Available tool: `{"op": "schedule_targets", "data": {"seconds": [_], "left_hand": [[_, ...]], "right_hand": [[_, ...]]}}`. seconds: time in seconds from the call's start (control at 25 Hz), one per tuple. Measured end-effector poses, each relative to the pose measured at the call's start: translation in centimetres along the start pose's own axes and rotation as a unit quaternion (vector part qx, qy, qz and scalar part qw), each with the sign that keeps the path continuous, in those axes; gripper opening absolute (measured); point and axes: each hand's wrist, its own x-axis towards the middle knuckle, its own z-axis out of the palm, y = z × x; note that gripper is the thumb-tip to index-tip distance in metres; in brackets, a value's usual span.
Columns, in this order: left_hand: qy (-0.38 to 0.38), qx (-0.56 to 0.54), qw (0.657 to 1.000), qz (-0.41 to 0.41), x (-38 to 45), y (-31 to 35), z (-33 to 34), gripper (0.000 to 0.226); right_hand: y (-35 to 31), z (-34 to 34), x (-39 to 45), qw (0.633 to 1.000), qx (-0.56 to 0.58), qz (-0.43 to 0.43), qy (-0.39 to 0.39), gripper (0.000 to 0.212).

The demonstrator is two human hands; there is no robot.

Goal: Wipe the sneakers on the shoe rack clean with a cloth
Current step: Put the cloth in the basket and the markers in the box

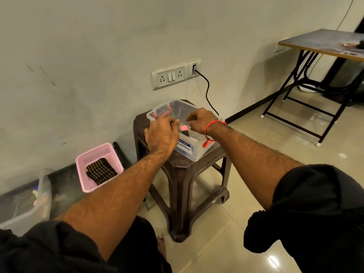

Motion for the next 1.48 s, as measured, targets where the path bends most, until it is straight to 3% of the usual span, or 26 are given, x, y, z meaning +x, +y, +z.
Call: {"op": "schedule_targets", "data": {"seconds": [0.16, 0.24, 0.36, 0.6, 0.76, 0.92, 1.08, 1.24, 1.4, 1.48], "left_hand": [[0.109, -0.079, 0.981, 0.140, -4.4, 1.5, 0.5, 0.029], [0.105, -0.101, 0.961, 0.235, -7.0, 3.1, 1.6, 0.025], [0.057, -0.121, 0.940, 0.315, -10.9, 5.4, 5.0, 0.023], [-0.201, -0.077, 0.954, 0.211, -17.5, 4.8, 13.6, 0.027], [-0.366, -0.005, 0.913, 0.178, -22.7, 1.4, 18.7, 0.033], [-0.487, 0.029, 0.852, 0.192, -27.4, -2.0, 22.5, 0.038], [-0.578, 0.011, 0.805, 0.134, -32.3, -4.5, 25.4, 0.048], [-0.681, -0.001, 0.728, 0.083, -37.4, -6.3, 27.6, 0.058], [-0.739, 0.062, 0.661, 0.116, -39.3, -7.5, 30.3, 0.068], [-0.745, 0.086, 0.648, 0.137, -39.5, -7.8, 30.3, 0.071]], "right_hand": [[3.4, -2.1, -2.7, 0.978, 0.101, -0.064, 0.171, 0.028], [6.8, -3.2, -4.0, 0.961, 0.114, -0.077, 0.241, 0.028], [13.4, -4.0, -6.6, 0.958, 0.104, -0.033, 0.265, 0.026], [25.9, -0.5, -11.8, 0.958, 0.127, 0.130, 0.221, 0.026], [32.5, 4.6, -15.5, 0.968, 0.106, 0.195, 0.115, 0.024], [37.1, 10.0, -19.2, 0.951, 0.099, 0.293, 0.025, 0.026], [40.8, 15.0, -22.5, 0.922, 0.113, 0.368, -0.035, 0.027], [43.8, 19.5, -27.2, 0.878, 0.149, 0.451, -0.053, 0.024], [46.8, 25.2, -33.7, 0.798, 0.194, 0.566, -0.077, 0.024], [46.5, 25.8, -36.2, 0.765, 0.189, 0.611, -0.079, 0.022]]}}
